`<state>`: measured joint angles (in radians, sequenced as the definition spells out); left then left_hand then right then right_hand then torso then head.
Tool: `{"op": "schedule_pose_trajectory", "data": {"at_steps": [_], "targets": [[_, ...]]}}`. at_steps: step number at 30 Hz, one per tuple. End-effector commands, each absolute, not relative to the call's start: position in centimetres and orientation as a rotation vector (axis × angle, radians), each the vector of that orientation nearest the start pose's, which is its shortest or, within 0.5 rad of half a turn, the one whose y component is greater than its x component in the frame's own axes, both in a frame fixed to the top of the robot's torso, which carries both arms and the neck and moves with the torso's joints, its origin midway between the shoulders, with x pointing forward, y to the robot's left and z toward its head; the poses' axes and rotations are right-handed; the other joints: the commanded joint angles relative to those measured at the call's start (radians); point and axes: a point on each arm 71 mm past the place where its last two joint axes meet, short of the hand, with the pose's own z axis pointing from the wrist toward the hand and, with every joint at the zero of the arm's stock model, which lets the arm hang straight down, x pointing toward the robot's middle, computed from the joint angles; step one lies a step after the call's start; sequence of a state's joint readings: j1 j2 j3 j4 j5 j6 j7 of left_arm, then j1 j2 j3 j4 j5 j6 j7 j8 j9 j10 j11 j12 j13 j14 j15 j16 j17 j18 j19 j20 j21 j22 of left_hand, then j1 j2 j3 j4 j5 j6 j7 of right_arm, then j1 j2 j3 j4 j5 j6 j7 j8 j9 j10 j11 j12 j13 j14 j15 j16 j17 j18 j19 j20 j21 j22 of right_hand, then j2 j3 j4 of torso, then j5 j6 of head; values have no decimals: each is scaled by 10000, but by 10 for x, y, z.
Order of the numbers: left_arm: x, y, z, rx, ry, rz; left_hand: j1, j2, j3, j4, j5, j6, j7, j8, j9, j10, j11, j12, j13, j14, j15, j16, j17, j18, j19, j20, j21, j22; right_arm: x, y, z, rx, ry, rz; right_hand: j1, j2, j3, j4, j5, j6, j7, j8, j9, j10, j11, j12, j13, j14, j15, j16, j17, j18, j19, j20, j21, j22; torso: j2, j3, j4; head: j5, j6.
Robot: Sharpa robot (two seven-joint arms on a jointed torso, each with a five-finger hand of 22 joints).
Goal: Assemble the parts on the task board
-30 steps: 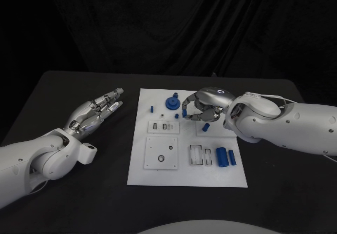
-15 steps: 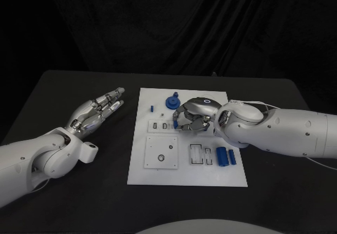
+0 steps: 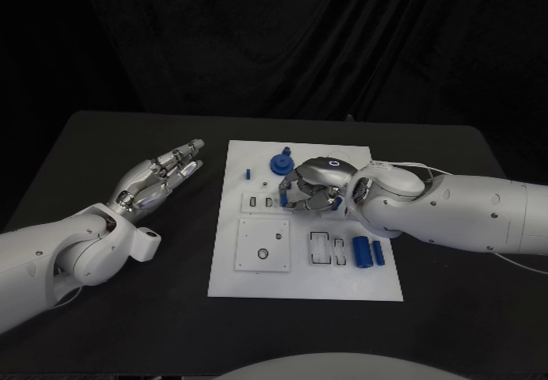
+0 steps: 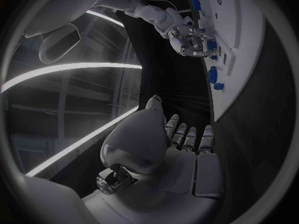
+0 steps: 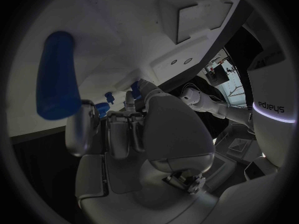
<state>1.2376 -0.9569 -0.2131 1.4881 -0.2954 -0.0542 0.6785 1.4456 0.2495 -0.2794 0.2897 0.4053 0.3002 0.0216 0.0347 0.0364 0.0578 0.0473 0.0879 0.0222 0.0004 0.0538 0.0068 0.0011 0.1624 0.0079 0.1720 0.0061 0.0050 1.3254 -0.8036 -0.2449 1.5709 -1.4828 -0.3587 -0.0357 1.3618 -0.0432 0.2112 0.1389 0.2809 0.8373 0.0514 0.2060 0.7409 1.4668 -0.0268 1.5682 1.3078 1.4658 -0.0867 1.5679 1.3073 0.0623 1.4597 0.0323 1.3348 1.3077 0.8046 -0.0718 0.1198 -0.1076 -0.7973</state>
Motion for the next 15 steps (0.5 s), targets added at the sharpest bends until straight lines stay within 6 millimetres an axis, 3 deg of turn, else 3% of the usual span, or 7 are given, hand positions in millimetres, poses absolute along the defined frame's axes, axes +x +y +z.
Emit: {"op": "schedule_pose_trajectory", "data": {"at_steps": [1,15], "targets": [[459,258,-192,-5558,13720,-17735,122,-9,79,-7,43,-75,-9,-3,-16,-1,52,-60,-16,-4,51,-68,-11,188,9,60,35,14,464,-167,-196,-3909,16646,6887,11,52,-2,-48,34,22,72,-57,-9,1040,26,26,2630,1050,97,29,2634,-106,-26,15,-45,1946,-5,-6,0,6,-9],[460,257,-192,-5565,13754,-17750,134,-7,86,-8,56,-81,-10,-3,-17,-4,57,-64,-17,-4,56,-68,-11,188,10,64,37,15,464,-166,-196,-3978,16634,6873,-41,-27,13,-173,29,-135,121,-340,-149,1040,75,26,2630,1050,143,29,2634,-79,-92,65,-165,1910,-3,-3,4,-9,-42]]}}
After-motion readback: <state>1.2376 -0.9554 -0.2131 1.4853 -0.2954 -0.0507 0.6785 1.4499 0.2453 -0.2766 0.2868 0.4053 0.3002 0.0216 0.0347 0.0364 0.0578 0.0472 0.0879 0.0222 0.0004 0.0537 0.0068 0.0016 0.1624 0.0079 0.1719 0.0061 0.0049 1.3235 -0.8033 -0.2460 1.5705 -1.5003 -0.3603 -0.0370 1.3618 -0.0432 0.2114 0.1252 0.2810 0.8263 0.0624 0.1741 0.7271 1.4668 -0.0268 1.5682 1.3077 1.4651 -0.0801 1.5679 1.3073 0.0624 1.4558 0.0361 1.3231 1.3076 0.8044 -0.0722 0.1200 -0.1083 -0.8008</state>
